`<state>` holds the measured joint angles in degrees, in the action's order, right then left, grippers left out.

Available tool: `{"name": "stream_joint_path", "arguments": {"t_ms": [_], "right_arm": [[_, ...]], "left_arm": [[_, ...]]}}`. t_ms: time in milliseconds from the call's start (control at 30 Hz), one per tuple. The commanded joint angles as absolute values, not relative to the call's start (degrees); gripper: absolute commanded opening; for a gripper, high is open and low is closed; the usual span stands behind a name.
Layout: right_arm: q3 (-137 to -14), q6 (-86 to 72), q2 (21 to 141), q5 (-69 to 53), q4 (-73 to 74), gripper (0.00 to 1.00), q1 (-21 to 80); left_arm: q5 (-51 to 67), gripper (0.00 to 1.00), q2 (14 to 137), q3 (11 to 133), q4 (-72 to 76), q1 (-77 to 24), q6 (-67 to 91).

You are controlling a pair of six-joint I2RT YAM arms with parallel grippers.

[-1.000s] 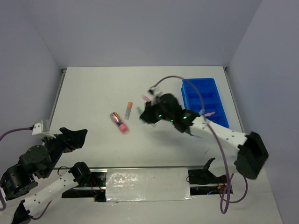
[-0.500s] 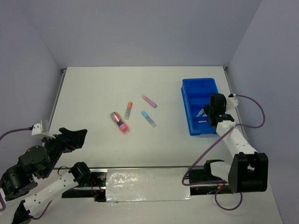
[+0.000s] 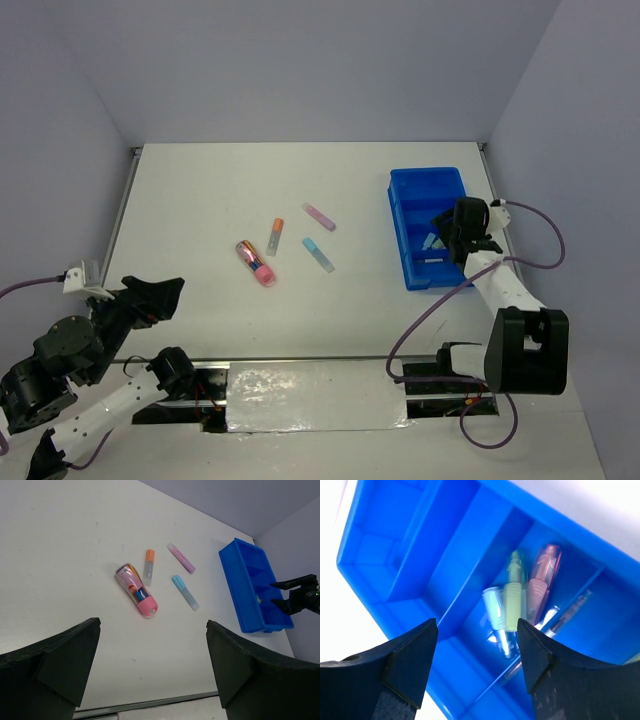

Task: Sort the stationery into containers
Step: Place the stationery in the storage box, then pick up the pen from the center of the board.

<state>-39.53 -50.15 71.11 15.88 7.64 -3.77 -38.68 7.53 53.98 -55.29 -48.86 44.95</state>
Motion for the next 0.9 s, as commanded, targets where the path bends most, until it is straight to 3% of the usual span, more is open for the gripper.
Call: {"name": "stream_joint_path", "arguments": {"t_ms": [0,167,300,367,533,867], "right_arm": [[-40.96,-48.35,68.56,13.54,3.87,0.72,-4.04],[-40.86,-35.63,61.63,3.97,-4.38,0.76,1.65],[-47.97,-19.37,64.85,2.09,0.07,0.81,19.62],[-52.98,-12.68,70.71,8.14,7.01,0.81,26.16],[-65.44,-4.57,90.82,2.37,18.79,0.83,36.36],[-79.01,-2.64,111.96,2.02,23.64,0.81,41.31]], "left_arm": [[-38.5,0.99,6.68,53.79,-53.17,-49.04,43.68],[-38.76,0.99,6.77,53.7,-53.35,-49.13,43.94],[-39.37,0.99,7.64,53.96,-53.96,-49.04,44.65],[-39.55,0.99,8.08,54.05,-54.23,-49.13,44.74],[-39.38,0.99,9.23,54.14,-54.23,-49.13,44.65],[-39.2,0.99,9.14,54.14,-54.14,-49.22,44.47]]}}
